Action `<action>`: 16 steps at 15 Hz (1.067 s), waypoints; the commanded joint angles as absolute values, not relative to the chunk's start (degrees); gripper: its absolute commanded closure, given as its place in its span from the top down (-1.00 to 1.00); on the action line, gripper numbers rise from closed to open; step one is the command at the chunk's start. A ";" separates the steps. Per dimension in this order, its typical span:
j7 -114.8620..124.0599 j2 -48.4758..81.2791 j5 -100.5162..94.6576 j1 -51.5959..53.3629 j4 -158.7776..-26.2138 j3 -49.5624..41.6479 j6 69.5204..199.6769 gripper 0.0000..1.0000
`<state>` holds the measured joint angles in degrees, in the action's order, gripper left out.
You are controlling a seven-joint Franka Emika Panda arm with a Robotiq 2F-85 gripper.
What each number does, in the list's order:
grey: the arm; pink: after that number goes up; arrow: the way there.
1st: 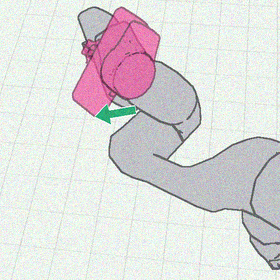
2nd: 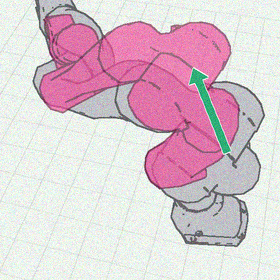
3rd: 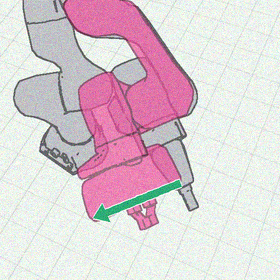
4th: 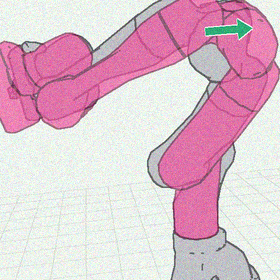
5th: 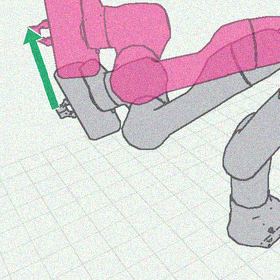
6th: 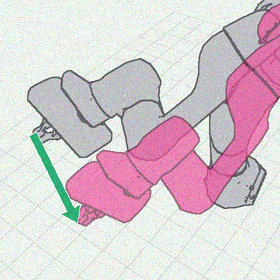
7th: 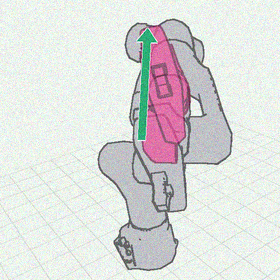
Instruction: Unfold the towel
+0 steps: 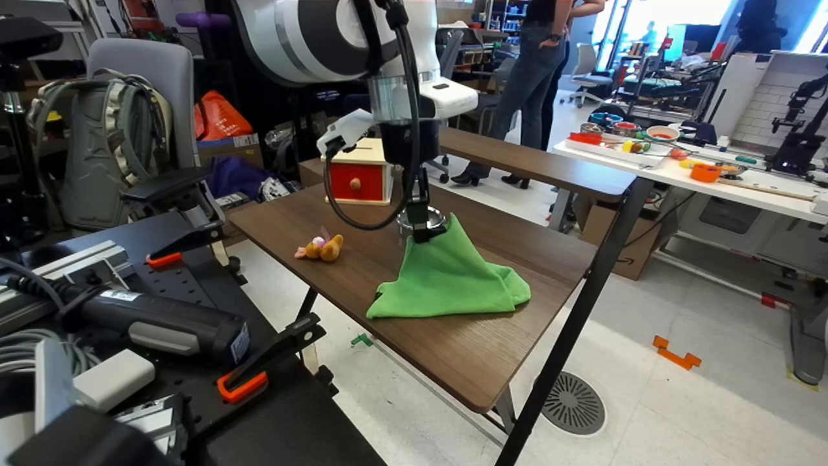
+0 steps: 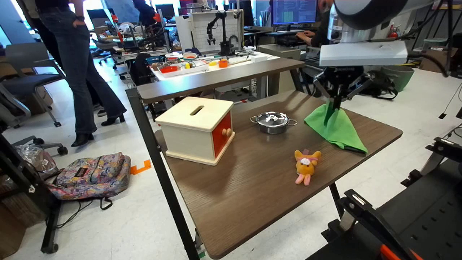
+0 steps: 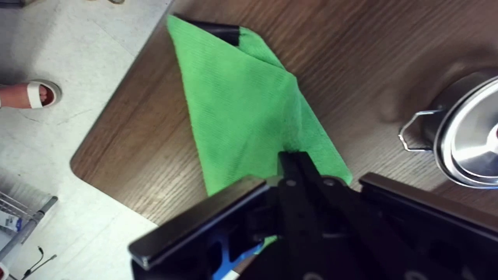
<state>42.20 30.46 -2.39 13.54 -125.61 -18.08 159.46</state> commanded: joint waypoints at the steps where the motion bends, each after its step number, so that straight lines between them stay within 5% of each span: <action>1: 42.56 22.59 -7.21 14.95 -134.49 -21.91 158.52 -0.98; 16: 39.94 21.64 -11.98 4.50 -143.79 -25.59 158.71 -0.98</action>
